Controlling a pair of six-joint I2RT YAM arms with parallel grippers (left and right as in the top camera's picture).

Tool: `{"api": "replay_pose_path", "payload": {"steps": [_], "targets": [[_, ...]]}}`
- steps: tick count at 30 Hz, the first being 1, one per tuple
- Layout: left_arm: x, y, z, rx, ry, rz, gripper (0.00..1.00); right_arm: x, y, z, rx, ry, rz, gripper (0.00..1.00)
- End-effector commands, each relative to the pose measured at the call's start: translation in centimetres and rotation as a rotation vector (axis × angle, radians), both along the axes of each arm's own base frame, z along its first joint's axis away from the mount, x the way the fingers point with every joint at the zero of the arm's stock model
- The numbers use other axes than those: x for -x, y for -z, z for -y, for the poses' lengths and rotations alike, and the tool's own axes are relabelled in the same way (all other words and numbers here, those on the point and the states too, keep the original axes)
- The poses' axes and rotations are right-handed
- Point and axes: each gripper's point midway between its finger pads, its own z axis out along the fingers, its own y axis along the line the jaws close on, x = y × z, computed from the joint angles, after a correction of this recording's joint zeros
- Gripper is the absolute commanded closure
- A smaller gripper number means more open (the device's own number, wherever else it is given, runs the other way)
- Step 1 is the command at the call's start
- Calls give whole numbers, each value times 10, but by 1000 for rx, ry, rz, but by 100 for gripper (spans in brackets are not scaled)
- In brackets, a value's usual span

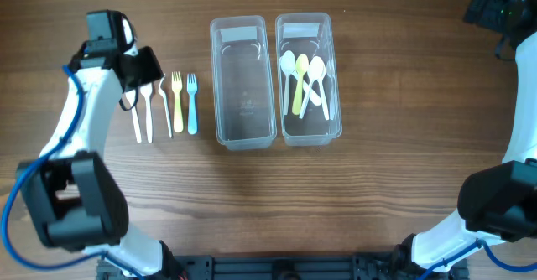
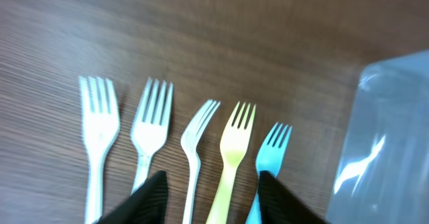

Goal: Pack container
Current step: 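Lower the left gripper onto the forks and grasp the beige bent fork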

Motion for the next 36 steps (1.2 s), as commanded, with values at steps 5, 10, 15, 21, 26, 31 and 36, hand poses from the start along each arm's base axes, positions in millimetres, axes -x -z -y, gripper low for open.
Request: {"api": "replay_pose_path", "payload": {"steps": [5,10,15,21,26,31,36], "targets": [[-4,19,12,89,-36,-45,46,-1,4,2,14,4,-13,0],[-2,20,12,88,-36,-54,37,-1,4,2,14,4,-13,0],[6,33,8,68,-49,-108,43,-1,4,2,14,4,-13,0],[17,53,9,73,-52,-185,41,-1,4,2,14,4,-13,0],[19,63,9,76,-53,-211,42,-1,4,2,14,4,-13,0],[21,72,9,75,-54,-234,44,-1,4,2,14,4,-13,0],[20,78,6,62,-59,-240,46,-1,4,2,14,4,-13,0]]}}
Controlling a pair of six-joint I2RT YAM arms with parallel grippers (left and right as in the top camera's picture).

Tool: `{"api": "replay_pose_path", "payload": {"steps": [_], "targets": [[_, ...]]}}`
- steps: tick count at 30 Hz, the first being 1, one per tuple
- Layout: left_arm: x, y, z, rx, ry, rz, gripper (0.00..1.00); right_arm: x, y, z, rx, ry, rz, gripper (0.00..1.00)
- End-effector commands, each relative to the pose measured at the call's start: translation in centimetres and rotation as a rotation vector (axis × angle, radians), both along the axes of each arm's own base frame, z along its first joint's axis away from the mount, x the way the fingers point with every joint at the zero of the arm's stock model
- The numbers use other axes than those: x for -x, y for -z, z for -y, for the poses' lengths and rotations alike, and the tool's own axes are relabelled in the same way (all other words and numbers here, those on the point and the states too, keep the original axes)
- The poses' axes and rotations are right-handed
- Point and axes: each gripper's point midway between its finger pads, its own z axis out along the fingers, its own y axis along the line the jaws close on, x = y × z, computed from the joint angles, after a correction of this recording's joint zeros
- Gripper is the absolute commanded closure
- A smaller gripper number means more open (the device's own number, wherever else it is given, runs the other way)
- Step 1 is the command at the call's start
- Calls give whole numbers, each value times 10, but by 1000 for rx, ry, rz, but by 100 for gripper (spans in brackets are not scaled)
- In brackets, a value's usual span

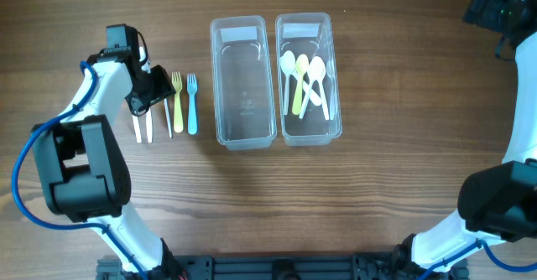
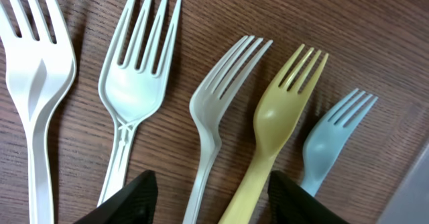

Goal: Pack container
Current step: 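Lower the left gripper onto the forks and grasp the beige bent fork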

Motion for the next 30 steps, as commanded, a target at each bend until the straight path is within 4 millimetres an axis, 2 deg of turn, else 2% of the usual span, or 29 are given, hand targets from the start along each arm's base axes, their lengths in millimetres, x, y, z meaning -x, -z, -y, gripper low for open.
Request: {"api": "replay_pose_path", "payload": {"steps": [1,5,11,22,25,30], "targets": [[-5,6,-4,-31,-7,-5,47,-1,4,2,14,4,-14,0],[-10,7,-7,-47,-10,11,45,-1,4,2,14,4,-14,0],[-17,8,-8,-49,-11,39,48,-1,4,2,14,4,-13,0],[-13,26,-7,-44,-10,-3,49,-1,4,2,14,4,-14,0],[-13,27,-7,-44,-10,-5,55,-1,4,2,14,4,-14,0],[-13,27,-7,-43,-10,-6,77,-1,4,2,14,4,-14,0]]}}
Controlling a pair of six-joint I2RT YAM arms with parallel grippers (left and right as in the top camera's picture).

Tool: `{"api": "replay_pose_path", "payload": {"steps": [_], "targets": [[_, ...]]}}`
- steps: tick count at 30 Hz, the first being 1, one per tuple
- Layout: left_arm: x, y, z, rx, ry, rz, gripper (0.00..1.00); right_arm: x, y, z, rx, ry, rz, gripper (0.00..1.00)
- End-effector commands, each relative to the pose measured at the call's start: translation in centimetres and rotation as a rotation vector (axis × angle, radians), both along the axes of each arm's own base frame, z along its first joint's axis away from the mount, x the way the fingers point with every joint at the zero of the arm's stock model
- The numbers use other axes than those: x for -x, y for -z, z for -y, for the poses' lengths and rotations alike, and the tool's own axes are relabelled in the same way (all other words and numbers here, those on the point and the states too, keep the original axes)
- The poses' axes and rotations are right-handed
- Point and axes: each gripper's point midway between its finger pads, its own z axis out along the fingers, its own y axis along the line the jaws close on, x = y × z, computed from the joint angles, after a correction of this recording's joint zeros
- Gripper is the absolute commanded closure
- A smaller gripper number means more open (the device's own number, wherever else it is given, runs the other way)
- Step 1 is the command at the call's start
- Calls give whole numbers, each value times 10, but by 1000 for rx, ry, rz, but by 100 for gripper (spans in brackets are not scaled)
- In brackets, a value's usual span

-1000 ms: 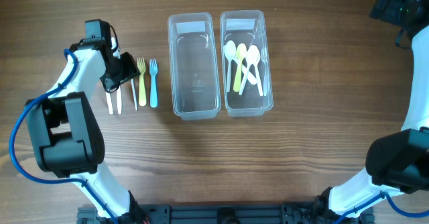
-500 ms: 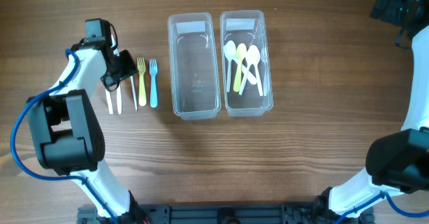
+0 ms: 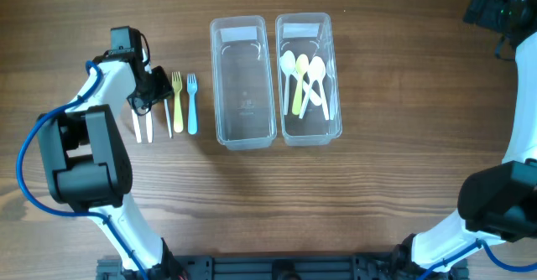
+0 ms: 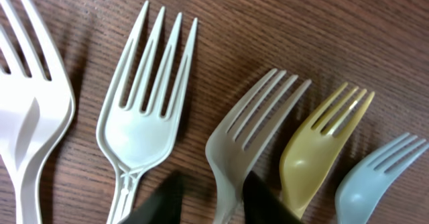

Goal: Pack container
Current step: 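Lower the left gripper onto the forks and grasp the beige bent fork, then carry the beige fork into the left container and release it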

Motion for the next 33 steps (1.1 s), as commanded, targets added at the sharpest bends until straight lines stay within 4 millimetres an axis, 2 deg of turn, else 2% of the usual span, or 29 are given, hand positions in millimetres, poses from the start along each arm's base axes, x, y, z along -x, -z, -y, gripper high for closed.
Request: {"api": "replay_pose_path", "payload": {"steps": [1,5,8,12,17,20,23,25,27,29,33], "targets": [[-2,4,2,-1,2,-8,79,-1,4,2,14,4,-14,0],[-3,4,6,-1,13,-7,83,-1,4,2,14,4,-14,0],[-5,2,13,-2,29,0,91,-1,4,2,14,4,-14,0],[-17,-15,21,-6,49,38,93,-1,4,2,14,4,-14,0],[-45,-73,14,-49,42,154,94,-1,4,2,14,4,-14,0],[-54,-111,2,-120,18,195,94,-1,4,2,14,4,-14,0],[-60,-143,5,-111,23,237,95,-1,4,2,14,4,-14,0],[-64,-160,22,-66,48,271,96,-1,4,2,14,4,-14,0],[-65,-167,42,-11,48,284,96,-1,4,2,14,5,-14,0],[-64,-171,75,65,73,287,96,-1,4,2,14,4,-14,0],[-58,-172,125,126,122,277,96,-1,4,2,14,4,-14,0]]}}
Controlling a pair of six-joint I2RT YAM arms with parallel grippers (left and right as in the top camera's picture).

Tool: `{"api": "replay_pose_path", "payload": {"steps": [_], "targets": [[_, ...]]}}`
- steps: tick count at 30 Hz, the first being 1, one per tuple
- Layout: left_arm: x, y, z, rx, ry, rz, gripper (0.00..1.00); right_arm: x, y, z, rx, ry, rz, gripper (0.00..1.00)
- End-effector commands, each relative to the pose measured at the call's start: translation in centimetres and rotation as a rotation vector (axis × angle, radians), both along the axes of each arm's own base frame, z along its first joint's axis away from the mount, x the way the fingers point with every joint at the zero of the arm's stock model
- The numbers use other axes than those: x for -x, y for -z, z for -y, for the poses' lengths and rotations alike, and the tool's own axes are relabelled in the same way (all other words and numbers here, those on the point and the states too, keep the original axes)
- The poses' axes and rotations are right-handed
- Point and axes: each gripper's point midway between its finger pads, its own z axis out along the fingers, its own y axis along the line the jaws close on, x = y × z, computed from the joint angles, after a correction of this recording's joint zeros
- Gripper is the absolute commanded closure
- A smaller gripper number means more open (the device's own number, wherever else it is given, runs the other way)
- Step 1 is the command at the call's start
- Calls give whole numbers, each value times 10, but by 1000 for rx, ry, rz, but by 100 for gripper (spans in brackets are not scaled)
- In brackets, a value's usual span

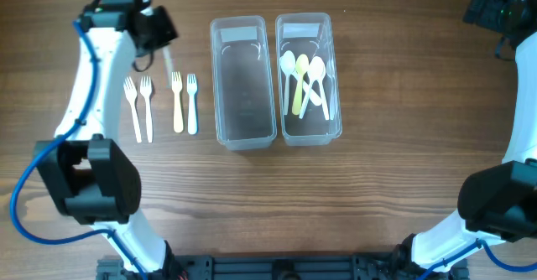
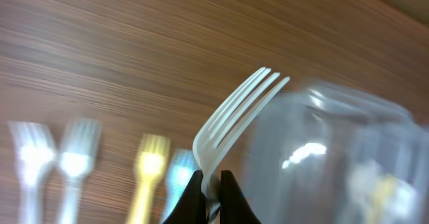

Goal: Pack container
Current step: 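Carry the beige fork into the left container and release it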

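Observation:
My left gripper (image 2: 212, 187) is shut on a whitish plastic fork (image 2: 231, 117), held up off the table with its tines pointing away; in the overhead view the left gripper (image 1: 161, 45) sits at the far left, above the fork row, with the whitish fork (image 1: 169, 60) hanging from it. On the table lie two white forks (image 1: 139, 104), a yellow fork (image 1: 177, 100) and a blue fork (image 1: 192, 102). The left clear container (image 1: 242, 79) holds nothing. The right clear container (image 1: 307, 77) holds several spoons (image 1: 303, 80). The right arm (image 1: 503, 12) stands at the far right corner, its fingers out of view.
The wooden table (image 1: 403, 146) carries only the two containers side by side in the middle and the forks to their left. The left arm's base stands at the near left, the right arm's base at the near right.
My left gripper was down among the forks, jaws around the whitish middle fork. Now it is shut on that fork and holds it raised farther back, leaving a gap in the row.
First my left gripper hovered open above the row of several forks. Then it was lower, jaws open astride the middle whitish fork, and later narrowed around its neck. Now the fork is gripped and lifted off the table near the empty container.

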Motion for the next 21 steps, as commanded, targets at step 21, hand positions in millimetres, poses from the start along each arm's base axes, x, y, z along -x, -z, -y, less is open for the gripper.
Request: {"api": "replay_pose_path", "payload": {"steps": [21], "targets": [[50,57,160,-44,239,-179,68,-1,4,2,14,4,-14,0]]}}
